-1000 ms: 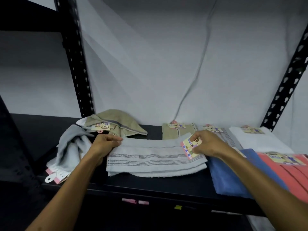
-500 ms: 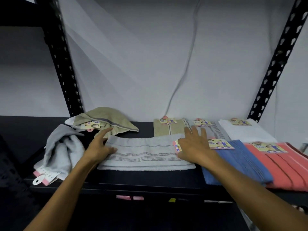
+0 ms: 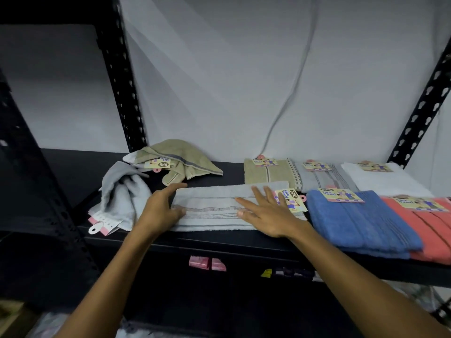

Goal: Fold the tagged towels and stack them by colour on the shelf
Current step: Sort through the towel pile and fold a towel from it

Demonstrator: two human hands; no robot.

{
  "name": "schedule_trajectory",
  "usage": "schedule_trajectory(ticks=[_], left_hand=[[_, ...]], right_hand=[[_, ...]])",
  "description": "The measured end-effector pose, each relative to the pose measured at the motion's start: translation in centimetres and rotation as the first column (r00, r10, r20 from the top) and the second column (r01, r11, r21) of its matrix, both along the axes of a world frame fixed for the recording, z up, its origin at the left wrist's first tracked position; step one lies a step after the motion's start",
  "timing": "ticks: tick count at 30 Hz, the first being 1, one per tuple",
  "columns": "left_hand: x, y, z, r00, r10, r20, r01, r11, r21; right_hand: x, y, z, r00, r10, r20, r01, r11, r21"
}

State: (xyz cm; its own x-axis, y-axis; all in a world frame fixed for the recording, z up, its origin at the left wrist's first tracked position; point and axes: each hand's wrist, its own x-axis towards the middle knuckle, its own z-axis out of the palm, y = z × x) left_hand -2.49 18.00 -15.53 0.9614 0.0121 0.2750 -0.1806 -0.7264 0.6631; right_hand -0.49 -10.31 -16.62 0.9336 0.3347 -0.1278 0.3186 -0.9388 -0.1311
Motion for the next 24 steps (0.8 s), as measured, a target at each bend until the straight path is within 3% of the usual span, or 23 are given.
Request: schedule_trajectory(ticks=[7,11,17,21,24], left_hand=[[0.2,-0.8,-1.3,0.989,0.100,0.106,-0.118,0.978,0.172],[1.2,-0.5,-1.7,0.992,0.095,0.077,-0.109,0.971,0.211],[1.9,-0.3,-2.3,0.993,0.076,0.091,-0.096,0.966,0.239],[1.2,1.5,-2.8,0.966,-0.060,0.251,-0.027,0.944,0.328],[0.0,2.8,-2.4,0.955,-0.227,0.193,0.131,0.901,0.413]], right_hand=[[-1.3,0.5,-0.3,0.998,-0.026,0.051,0.024,0.999,0.033],[-2.0,0.4,-0.3,0.989,0.067,0.130,-0.075,0.996,0.054],[-1.9,0.9,0.3,0.996,0.082,0.044,-0.083,0.996,0.015],[-1.9,2.0,1.4,0.977,0.127,0.172,-0.140,0.988,0.065],[-2.0,3.4,1.9,0.945,0.231,0.232,-0.281,0.936,0.211]])
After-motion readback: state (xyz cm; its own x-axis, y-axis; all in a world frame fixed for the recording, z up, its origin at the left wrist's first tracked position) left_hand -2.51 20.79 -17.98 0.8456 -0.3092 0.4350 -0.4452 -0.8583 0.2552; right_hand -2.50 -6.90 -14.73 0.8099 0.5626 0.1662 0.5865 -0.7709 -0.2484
